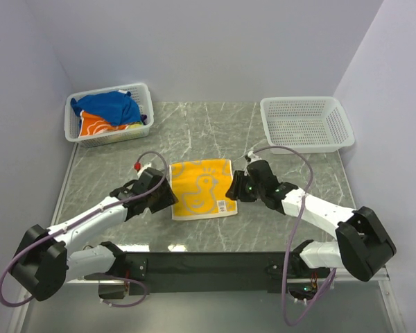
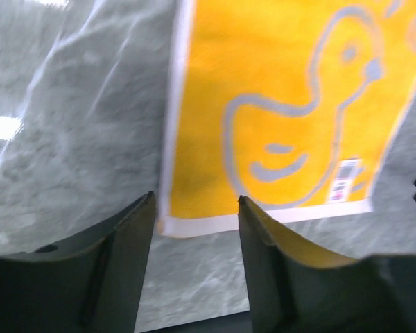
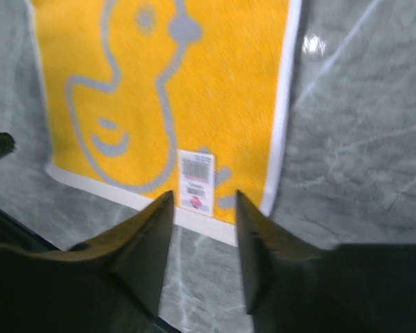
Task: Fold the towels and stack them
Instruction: Fold the towel
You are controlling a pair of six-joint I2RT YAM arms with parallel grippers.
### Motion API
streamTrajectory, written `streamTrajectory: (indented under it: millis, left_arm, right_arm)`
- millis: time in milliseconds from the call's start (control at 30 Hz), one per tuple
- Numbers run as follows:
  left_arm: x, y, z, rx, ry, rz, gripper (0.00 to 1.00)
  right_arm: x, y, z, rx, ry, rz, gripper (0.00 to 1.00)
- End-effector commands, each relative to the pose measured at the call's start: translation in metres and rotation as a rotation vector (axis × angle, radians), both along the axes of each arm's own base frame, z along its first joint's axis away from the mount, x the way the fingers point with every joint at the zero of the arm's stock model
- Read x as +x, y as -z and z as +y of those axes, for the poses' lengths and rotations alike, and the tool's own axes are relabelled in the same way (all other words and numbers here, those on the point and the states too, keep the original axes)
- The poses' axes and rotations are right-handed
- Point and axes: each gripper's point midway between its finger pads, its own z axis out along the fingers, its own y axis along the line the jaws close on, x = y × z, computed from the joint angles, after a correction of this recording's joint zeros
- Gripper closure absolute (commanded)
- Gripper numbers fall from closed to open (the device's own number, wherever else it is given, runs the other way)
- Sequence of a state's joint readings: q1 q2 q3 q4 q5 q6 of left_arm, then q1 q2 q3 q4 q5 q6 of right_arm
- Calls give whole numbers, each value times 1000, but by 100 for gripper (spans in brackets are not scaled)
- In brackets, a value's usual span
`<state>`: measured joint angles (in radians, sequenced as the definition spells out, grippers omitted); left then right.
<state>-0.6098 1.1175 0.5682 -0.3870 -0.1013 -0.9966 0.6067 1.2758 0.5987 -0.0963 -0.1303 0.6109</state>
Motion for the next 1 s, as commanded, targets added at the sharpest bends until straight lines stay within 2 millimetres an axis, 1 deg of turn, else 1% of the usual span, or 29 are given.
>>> streamTrajectory:
  millis: [0,33,67,100,133,167,200,233,267,300,333,400,433,500,533,567,633,667,700,733,767,800,833,867,900,933,967]
  left_arm:
    - [29,-39,-13,-35,-5,-123,42]
    - [34,-40,-14,-25,-5,-134,41]
    - [44,-48,-15,-17,-9,-166,40]
    - [52,-48,-19,-17,-6,-182,40]
    - [57,-48,-21,-13,-2,-188,41]
    - [66,-58,-27,-14,11,-214,42]
    - [72,-58,-29,1,14,-220,43]
    - [78,-47,-31,30,18,-194,45]
    - [87,-53,-34,38,22,-210,48]
    - [92,-42,-34,71,23,-188,50]
    - [96,-39,-35,79,23,-186,53]
    - [104,-33,-36,89,20,-179,57]
    - [105,-22,-36,95,26,-156,58]
    - [104,-9,-35,97,30,-125,59]
    - [102,0,-33,102,30,-99,59]
    - [98,9,-30,105,28,-76,59]
    - [93,19,-28,105,24,-49,58]
    - [85,28,-26,101,20,-20,58]
    - [83,30,-26,90,17,-16,58]
    - [79,34,-26,79,13,-6,58]
    - [67,44,-22,69,2,30,58]
    - [62,48,-22,58,-2,39,58]
    - [58,48,-21,45,-8,42,58]
    - [46,57,-17,39,-20,69,58]
    - [43,57,-16,29,-25,68,57]
    - [42,50,-17,6,-26,44,55]
    - [38,51,-15,6,-24,44,54]
  right_arm:
    - [34,-37,2,45,60,-126,47]
    - [43,-46,4,70,66,-158,45]
    - [48,-47,5,72,66,-165,43]
    - [53,-52,7,74,64,-176,44]
    - [63,-52,10,82,64,-189,44]
    - [69,-52,11,80,67,-191,45]
    - [78,-59,16,88,66,-206,45]
    - [85,-50,18,75,69,-191,46]
    - [89,-47,19,75,68,-184,46]
    - [95,-51,24,87,69,-185,46]
    - [99,-40,26,80,71,-163,46]
    - [105,-34,29,89,77,-147,47]
    - [106,-22,30,90,85,-117,47]
    - [107,-10,29,94,94,-83,48]
    - [107,2,28,92,107,-55,48]
    - [105,9,26,90,115,-38,48]
    - [99,26,19,85,145,17,48]
    - [95,30,17,83,149,31,48]
    - [86,39,12,71,155,59,49]
    - [80,42,9,61,163,79,49]
    - [74,47,5,53,168,94,49]
    - [62,57,-2,36,178,124,49]
    - [57,56,-4,39,184,123,49]
    - [53,57,-6,45,178,128,49]
    - [44,62,-10,44,172,142,49]
    - [45,55,-9,64,165,123,49]
    - [42,51,-5,83,146,119,49]
